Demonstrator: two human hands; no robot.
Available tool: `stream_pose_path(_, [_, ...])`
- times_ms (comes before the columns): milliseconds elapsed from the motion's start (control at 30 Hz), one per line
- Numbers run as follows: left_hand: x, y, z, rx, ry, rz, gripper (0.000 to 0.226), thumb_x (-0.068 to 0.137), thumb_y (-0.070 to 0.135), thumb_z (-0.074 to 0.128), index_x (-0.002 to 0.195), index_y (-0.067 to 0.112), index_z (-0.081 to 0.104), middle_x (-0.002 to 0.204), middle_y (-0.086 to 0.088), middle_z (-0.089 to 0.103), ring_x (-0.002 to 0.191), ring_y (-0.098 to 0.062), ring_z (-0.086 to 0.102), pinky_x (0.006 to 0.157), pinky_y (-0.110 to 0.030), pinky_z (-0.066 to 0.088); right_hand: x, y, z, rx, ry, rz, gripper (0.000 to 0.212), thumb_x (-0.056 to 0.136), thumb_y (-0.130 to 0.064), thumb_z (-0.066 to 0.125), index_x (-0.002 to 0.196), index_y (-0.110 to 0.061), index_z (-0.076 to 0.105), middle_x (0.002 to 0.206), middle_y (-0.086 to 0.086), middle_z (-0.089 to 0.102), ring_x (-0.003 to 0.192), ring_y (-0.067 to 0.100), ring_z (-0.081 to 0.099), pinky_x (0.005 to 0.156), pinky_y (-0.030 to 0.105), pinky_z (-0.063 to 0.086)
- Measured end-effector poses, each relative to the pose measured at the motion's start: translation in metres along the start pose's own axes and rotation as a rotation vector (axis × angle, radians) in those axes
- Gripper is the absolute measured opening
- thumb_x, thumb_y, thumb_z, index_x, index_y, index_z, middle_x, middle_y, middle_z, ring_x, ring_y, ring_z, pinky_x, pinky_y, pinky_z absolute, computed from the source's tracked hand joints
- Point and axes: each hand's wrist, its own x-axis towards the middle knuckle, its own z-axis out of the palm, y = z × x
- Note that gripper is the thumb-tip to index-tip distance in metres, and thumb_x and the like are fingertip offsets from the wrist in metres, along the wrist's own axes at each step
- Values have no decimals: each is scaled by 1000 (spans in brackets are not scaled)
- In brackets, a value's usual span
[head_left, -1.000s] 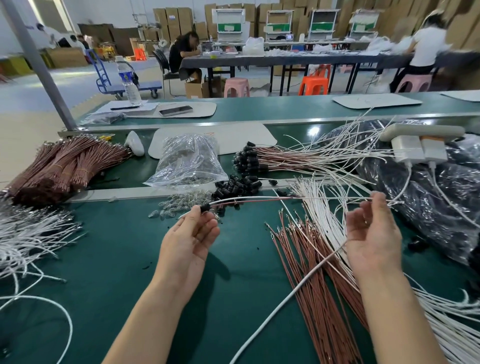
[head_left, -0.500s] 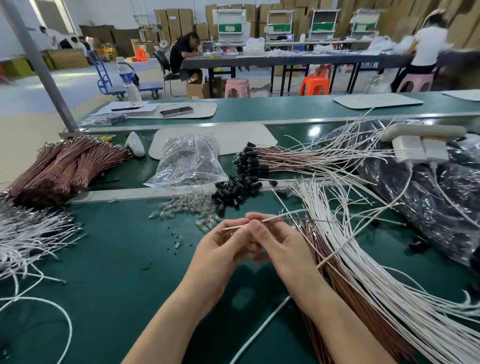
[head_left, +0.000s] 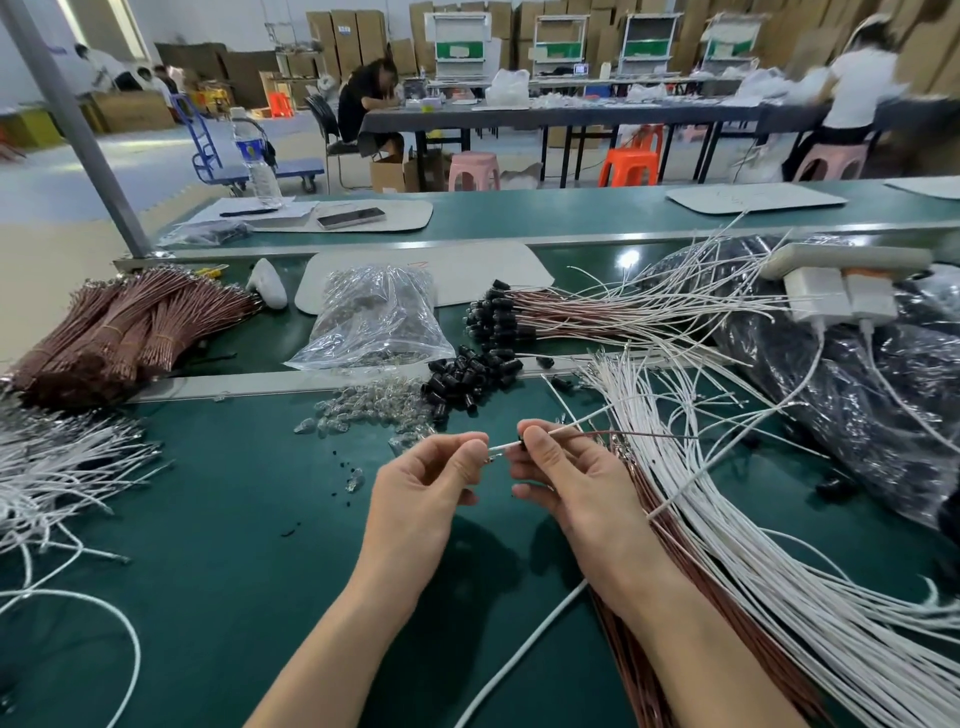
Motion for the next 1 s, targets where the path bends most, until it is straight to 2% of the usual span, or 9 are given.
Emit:
stream_pose_path(100, [-1, 2, 0, 59, -21, 29, 15, 81, 35, 72, 90, 27, 82, 85, 3, 77, 71, -4, 62, 65, -20, 54, -1, 2, -1, -62, -68, -13, 25, 74, -38, 78, 96, -27, 79, 90, 5, 78, 83, 12, 73, 69, 21, 57])
stream_pose_path(233, [-2, 2, 0, 39, -82, -4, 16, 95, 16, 65, 100, 20, 80, 88, -1, 77, 77, -8, 65, 66, -22, 55, -1, 2, -3, -116, -118, -34, 21, 75, -32, 79, 95, -31, 77, 86, -1, 76, 83, 8, 72, 73, 20, 57])
stream_pose_path(300, [-2, 2, -1, -20, -90, -59, 17, 97, 18, 63, 105, 19, 77, 90, -3, 77, 78, -9, 67, 66, -22, 56, -1, 1, -4, -111, -110, -36, 20, 75, -32, 79, 95, -32, 77, 86, 1, 75, 83, 9, 71, 74, 20, 57])
stream_pose_path(400, [-2, 4, -1, -89, -101, -159, 25, 86, 36, 67, 97, 16, 79, 90, -6, 76, 77, -12, 68, 66, -24, 57, -1, 3, -5, -116, -91, -49, 17, 75, -30, 78, 93, -29, 76, 83, 0, 74, 80, 9, 70, 72, 19, 56])
stream_pose_path(500, [-3, 5, -1, -47, -139, -172, 28, 83, 42, 67, 88, 18, 80, 86, -5, 74, 73, -13, 67, 64, -26, 57, 0, 4, -5, -154, -81, -73, 23, 77, -30, 77, 98, -21, 72, 84, 4, 75, 78, 11, 70, 71, 20, 56])
stream_pose_path(633, [-3, 5, -2, 11, -165, -187, 23, 87, 39, 68, 82, 19, 80, 83, -7, 74, 70, -12, 66, 62, -25, 57, 0, 5, -5, -181, -77, -102, 26, 77, -31, 75, 101, -19, 69, 79, 1, 74, 73, 9, 68, 70, 19, 55])
stream_pose_path(733, [-4, 5, -2, 34, -182, -191, 25, 96, 27, 65, 78, 17, 78, 81, -5, 74, 70, -11, 66, 62, -25, 57, 1, 7, -6, -206, -88, -108, 14, 84, -23, 76, 96, -27, 71, 75, -3, 72, 72, 8, 68, 71, 18, 55])
stream_pose_path(867, [-3, 5, -2, 18, -181, -198, 18, 97, 21, 64, 87, 13, 77, 81, -1, 74, 70, -10, 66, 63, -24, 58, 3, 7, -9, -243, -123, -95, 32, 89, -5, 74, 98, -35, 72, 79, -2, 74, 77, 9, 70, 75, 19, 55])
stream_pose_path(1000, [-2, 6, -4, -12, -182, -213, 15, 96, 21, 66, 97, 10, 75, 84, -1, 74, 73, -11, 68, 63, -25, 58, 3, 7, -10, -247, -108, -98, 26, 89, -9, 74, 103, -30, 69, 81, -2, 75, 79, 10, 72, 72, 20, 56])
